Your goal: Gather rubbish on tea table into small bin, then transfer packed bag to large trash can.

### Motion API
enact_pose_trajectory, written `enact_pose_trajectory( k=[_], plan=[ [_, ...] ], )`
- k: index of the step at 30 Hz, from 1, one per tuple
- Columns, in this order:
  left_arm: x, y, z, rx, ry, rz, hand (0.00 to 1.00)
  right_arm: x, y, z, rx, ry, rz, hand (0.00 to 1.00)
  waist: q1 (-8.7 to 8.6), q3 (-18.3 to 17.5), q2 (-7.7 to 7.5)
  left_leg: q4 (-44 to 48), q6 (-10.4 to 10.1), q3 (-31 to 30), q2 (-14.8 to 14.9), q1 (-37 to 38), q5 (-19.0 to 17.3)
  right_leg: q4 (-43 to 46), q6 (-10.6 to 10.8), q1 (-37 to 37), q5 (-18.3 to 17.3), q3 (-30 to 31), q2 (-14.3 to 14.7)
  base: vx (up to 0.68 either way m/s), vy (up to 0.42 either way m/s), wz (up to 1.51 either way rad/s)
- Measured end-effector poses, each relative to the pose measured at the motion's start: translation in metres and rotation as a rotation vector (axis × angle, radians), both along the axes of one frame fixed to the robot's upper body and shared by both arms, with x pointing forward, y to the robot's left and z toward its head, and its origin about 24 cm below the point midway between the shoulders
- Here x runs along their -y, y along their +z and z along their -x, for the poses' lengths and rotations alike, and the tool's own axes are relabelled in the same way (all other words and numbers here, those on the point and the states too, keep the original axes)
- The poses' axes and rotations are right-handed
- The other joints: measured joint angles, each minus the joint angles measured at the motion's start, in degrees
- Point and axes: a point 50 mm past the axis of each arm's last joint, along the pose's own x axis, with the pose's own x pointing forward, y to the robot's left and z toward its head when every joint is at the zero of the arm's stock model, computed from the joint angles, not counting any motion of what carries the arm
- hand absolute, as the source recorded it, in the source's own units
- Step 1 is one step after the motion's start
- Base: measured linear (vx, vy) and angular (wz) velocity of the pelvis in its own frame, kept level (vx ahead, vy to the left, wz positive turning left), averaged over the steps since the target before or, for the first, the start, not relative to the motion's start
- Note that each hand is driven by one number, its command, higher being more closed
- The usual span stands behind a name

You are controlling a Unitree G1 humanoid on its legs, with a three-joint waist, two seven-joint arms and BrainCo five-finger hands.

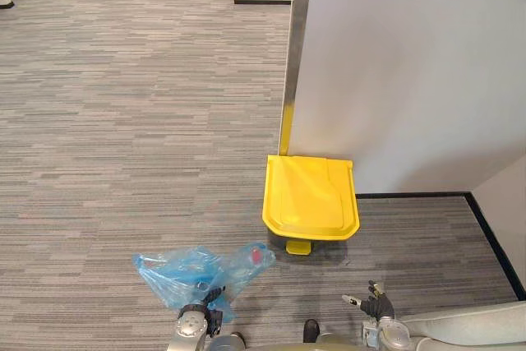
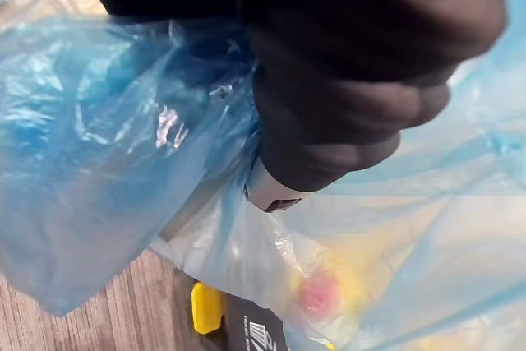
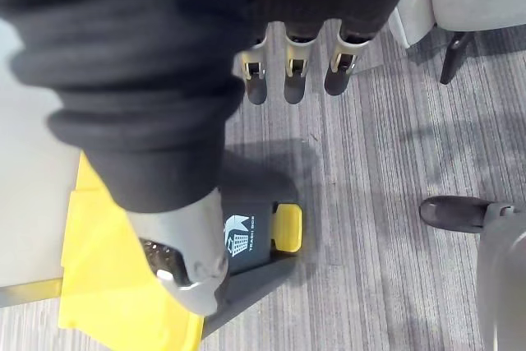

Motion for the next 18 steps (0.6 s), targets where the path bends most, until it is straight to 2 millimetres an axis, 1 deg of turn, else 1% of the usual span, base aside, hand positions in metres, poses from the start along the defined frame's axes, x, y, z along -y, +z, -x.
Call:
enact_pose_trajectory(
  k=[3,6,10,12,13,14,15,16,17,18],
  plan=[
    [-0.003,-0.001,0.004,-0.013,0.002,-0.007,1.00,0.002,-0.002,0.002,-0.017,0.001,0.003,0.00,-0.01,-0.1,-0.12,-1.6,0.3,-0.6,-0.8,0.1,1.4,-1.3,0.2,-0.1,1.0,-0.2,-0.5,-0.10,0.009,0.09],
    [-0.004,-0.003,0.010,-0.027,0.006,-0.008,1.00,0.006,-0.001,0.001,-0.016,0.002,0.014,0.00,0.01,-0.1,-0.24,-2.4,0.3,-1.0,-1.3,0.1,1.9,-2.1,0.3,-0.2,1.6,-0.3,-0.9,-0.10,0.011,0.03],
    [-0.007,-0.005,0.016,-0.041,0.011,-0.015,1.00,0.006,0.000,-0.002,-0.009,0.005,0.016,0.00,0.02,-0.2,-0.83,-2.1,-0.2,-0.9,-1.6,-0.3,1.4,-2.8,0.5,-0.4,2.0,0.3,-1.0,-0.05,0.013,-0.05],
    [-0.009,-0.004,0.016,-0.039,0.015,-0.020,1.00,0.006,0.001,-0.003,-0.005,0.006,0.016,0.00,0.24,-0.4,-1.27,-1.0,-0.2,-1.0,-1.6,-1.5,0.1,-2.3,0.8,-1.4,1.7,1.1,-1.0,-0.03,0.021,-0.19],
    [-0.012,-0.004,0.016,-0.036,0.032,-0.021,1.00,0.006,0.002,-0.009,0.009,0.009,0.017,0.00,0.41,-0.5,-1.43,1.0,-0.1,-1.2,-1.5,-3.0,-1.3,-0.8,1.3,-3.0,1.0,2.1,-0.8,-0.03,0.020,-0.33],
    [-0.013,-0.003,0.016,-0.034,0.038,-0.022,1.00,0.005,0.004,-0.012,0.020,0.011,0.018,0.00,0.37,-0.5,-1.44,2.6,0.0,-1.2,-1.4,-3.9,-2.3,0.9,1.2,-4.3,0.1,2.7,-0.8,0.00,0.027,-0.38],
    [-0.014,-0.003,0.015,-0.030,0.043,-0.023,1.00,0.005,0.006,-0.017,0.032,0.014,0.019,0.00,0.37,-0.4,-1.40,5.8,0.4,-1.2,-1.3,-5.3,-4.1,5.3,1.7,-6.4,-2.0,3.7,-0.7,0.01,0.026,-0.25],
    [-0.015,-0.002,0.015,-0.029,0.043,-0.023,1.00,0.005,0.006,-0.018,0.036,0.014,0.019,0.00,0.30,-0.3,-1.33,7.3,0.6,-1.2,-1.1,-5.7,-4.9,7.6,2.2,-7.2,-2.9,3.8,-0.9,0.05,0.038,-0.17],
    [-0.014,-0.002,0.014,-0.025,0.042,-0.022,1.00,0.005,0.008,-0.018,0.046,0.011,0.019,0.00,0.08,0.1,-1.18,9.8,1.6,-1.4,-0.5,-5.6,-7.2,12.8,3.4,-8.1,-4.3,3.5,-1.4,0.08,0.043,-0.08],
    [-0.013,0.002,0.008,0.002,0.041,-0.021,1.00,0.004,0.010,-0.021,0.063,0.010,0.018,0.00,0.09,1.4,-0.80,11.5,2.7,-1.5,0.2,-4.2,-8.6,22.0,4.7,-11.4,-5.1,3.2,-1.6,0.08,0.049,-0.03]
  ],
)
